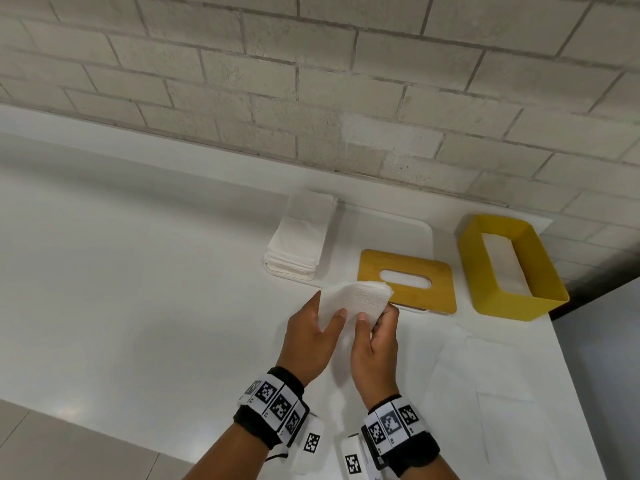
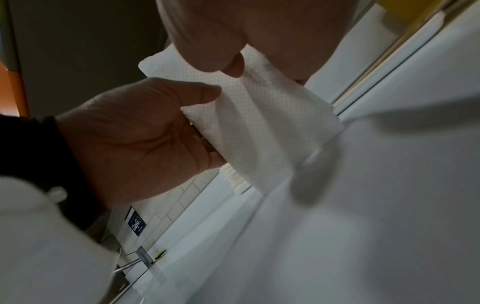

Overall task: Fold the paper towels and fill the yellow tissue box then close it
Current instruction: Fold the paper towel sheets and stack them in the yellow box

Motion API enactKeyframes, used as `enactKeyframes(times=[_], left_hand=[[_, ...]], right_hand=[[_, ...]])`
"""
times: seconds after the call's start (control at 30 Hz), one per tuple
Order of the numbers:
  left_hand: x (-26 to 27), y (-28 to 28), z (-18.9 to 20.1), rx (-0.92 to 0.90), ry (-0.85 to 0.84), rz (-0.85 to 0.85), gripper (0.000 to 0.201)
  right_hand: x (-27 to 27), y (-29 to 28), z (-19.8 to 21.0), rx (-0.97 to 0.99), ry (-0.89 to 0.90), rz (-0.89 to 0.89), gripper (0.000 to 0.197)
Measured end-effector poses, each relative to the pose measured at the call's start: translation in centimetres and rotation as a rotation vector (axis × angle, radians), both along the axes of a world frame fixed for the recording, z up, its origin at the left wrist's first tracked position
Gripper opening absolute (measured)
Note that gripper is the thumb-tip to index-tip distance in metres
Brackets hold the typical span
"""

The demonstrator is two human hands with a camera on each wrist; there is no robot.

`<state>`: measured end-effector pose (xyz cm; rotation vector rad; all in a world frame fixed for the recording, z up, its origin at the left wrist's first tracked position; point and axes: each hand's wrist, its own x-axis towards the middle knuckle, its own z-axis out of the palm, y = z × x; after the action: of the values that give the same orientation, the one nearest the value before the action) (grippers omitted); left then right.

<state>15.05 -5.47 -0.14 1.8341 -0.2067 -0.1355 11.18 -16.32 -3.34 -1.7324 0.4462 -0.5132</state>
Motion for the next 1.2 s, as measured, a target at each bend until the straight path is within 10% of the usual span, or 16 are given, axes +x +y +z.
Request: enactKeyframes(times=[0.67,1.07,1.2], left_hand=[[0.8,0.2,-0.4,0.041,0.078,0.011,0.008],[1.5,0.1,0.8,-0.689,0.643,0.015,0.03],[1.1,-0.5,0.3,-0.697,0.688,0.035,0.031]], right_hand=[[-0.2,-0.9,-0.4,0.044,0.08,0.018,0.014],[-2.7,-2.3,2.1,0.774,0.066,0.144,0.049],[-2.6,-1.8,2.4,0.716,0.113,0.042,0.027]])
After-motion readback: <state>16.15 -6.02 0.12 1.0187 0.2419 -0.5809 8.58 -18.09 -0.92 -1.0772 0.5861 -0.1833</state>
